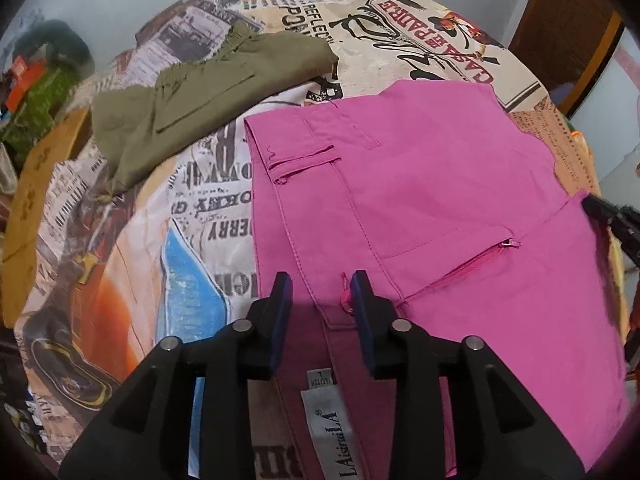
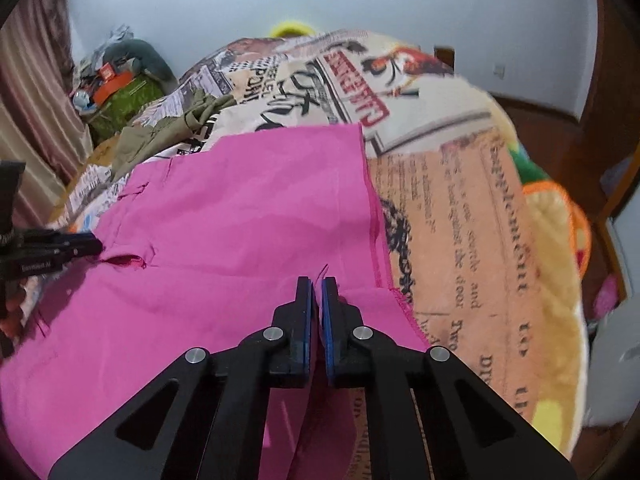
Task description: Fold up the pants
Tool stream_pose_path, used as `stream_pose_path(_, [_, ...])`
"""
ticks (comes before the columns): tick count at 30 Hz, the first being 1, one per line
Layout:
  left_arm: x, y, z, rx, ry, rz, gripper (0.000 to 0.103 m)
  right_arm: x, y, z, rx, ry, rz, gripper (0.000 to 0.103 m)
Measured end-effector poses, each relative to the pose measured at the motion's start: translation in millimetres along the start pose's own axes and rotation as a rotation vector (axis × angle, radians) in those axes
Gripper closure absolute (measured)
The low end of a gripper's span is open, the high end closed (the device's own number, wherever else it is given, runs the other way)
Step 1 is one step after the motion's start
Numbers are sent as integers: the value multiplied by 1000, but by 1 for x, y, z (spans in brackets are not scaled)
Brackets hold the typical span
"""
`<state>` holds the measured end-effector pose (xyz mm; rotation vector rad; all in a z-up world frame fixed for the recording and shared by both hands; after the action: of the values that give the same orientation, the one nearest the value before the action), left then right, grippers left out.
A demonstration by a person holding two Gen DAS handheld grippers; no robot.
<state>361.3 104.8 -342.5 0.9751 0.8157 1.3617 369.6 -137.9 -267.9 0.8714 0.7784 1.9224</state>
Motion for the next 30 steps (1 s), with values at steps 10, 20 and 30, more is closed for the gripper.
stream_pose_path(10, [-1, 3, -1, -14, -87, 112, 52, -14, -30, -9, 115, 13, -57, 97])
stream_pose_path(20, [-16, 53, 15, -121, -81, 0, 52, -6, 32, 12, 42, -79, 15, 64])
stream_pose_path(30, [-39, 8, -2, -19, -154, 14, 45, 29, -23, -28, 191, 45, 42, 56])
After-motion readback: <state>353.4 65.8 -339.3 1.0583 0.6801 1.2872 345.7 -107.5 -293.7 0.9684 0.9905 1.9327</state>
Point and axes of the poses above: each gripper's, at about its wrist camera, not at the fingertips, and y roughly against the way its jaws point, x to its left, z to its top, the point moved 7 cm from there along -y, roughly the way its jaws point, and after that the axes turned 9 degrees about -y, right-handed, at the moved point
